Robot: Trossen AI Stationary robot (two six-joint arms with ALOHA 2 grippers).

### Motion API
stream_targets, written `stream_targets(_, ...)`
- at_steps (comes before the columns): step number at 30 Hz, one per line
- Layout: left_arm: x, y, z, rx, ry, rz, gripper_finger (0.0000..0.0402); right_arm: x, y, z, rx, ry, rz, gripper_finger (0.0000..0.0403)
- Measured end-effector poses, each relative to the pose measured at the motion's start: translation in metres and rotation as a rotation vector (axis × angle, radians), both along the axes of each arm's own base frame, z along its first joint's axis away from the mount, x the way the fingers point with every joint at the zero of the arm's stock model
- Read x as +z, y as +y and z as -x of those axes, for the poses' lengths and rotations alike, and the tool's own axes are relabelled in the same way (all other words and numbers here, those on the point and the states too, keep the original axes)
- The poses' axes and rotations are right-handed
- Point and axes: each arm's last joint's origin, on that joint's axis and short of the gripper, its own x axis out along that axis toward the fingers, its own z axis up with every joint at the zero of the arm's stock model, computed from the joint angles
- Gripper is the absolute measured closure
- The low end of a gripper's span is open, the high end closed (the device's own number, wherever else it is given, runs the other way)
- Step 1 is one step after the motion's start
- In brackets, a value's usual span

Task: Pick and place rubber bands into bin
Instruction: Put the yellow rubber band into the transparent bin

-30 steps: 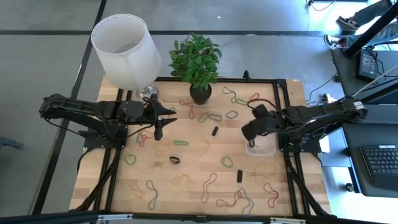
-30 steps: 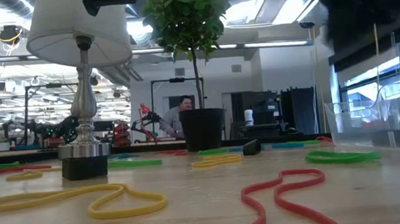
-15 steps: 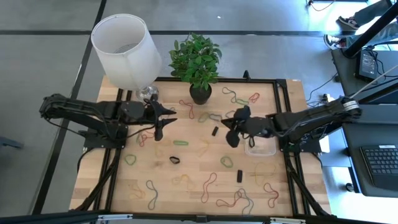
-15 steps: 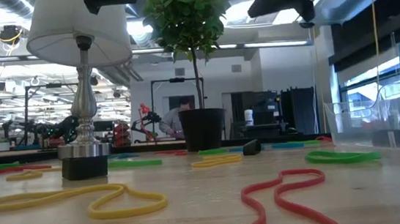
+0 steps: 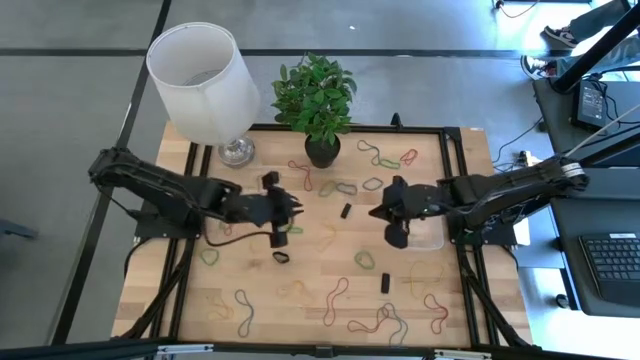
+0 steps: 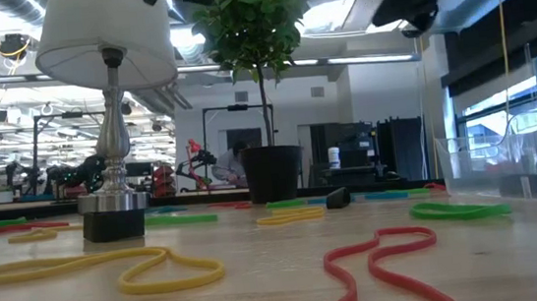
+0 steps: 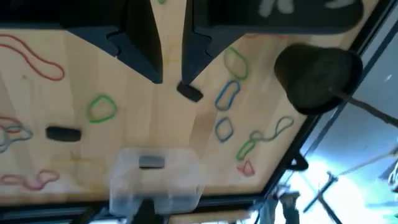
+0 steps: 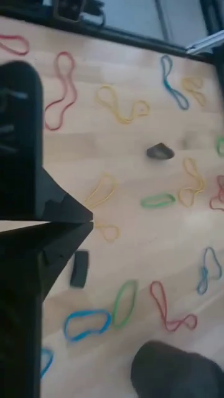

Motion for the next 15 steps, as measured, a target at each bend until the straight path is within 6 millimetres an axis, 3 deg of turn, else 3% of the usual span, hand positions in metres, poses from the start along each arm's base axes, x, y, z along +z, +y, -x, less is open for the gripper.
stream_targets(7, 0.004, -0.008, -0.030, 0.080, 0.137, 0.056, 0.0351, 0.017, -0.006, 0.030, 0.083, -0.051, 0.099, 0.0395)
stream_targets(15, -0.017, -0.007, -0.037, 0.189, 0.405, 0.139, 0.0347, -0.015, -0.011, 0.053, 0.042, -0.089, 0.036, 0.0392)
